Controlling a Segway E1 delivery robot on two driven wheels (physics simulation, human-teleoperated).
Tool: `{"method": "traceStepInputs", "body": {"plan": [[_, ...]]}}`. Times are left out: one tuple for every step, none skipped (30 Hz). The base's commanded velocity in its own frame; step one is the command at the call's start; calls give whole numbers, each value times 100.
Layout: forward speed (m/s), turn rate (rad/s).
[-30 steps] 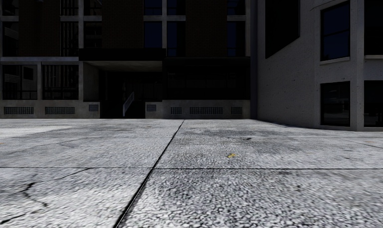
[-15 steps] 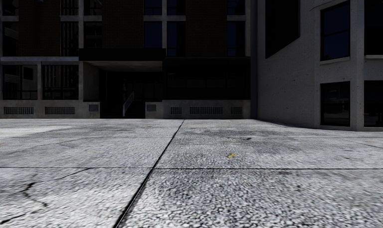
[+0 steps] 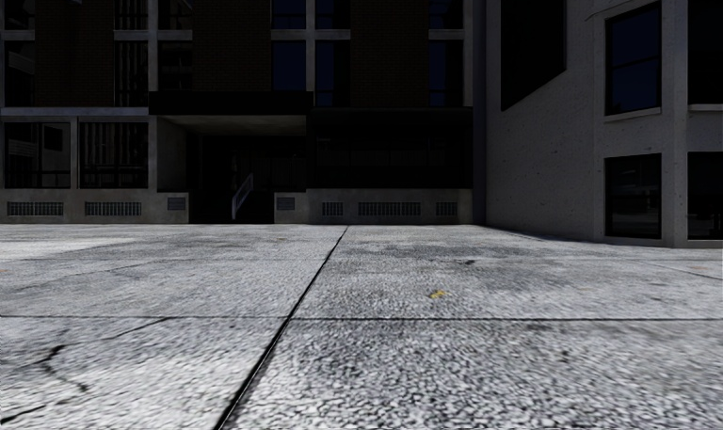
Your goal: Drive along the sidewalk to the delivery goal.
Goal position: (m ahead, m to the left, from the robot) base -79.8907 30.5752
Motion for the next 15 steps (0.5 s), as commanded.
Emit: {"method": "traceStepInputs", "body": {"plan": [[114, 10], [121, 19], [125, 30], [125, 30], [125, 43], [126, 47], [126, 49], [130, 50], [130, 50], [139, 55], [142, 55], [148, 55], [152, 55], [152, 55], [153, 55]]}}
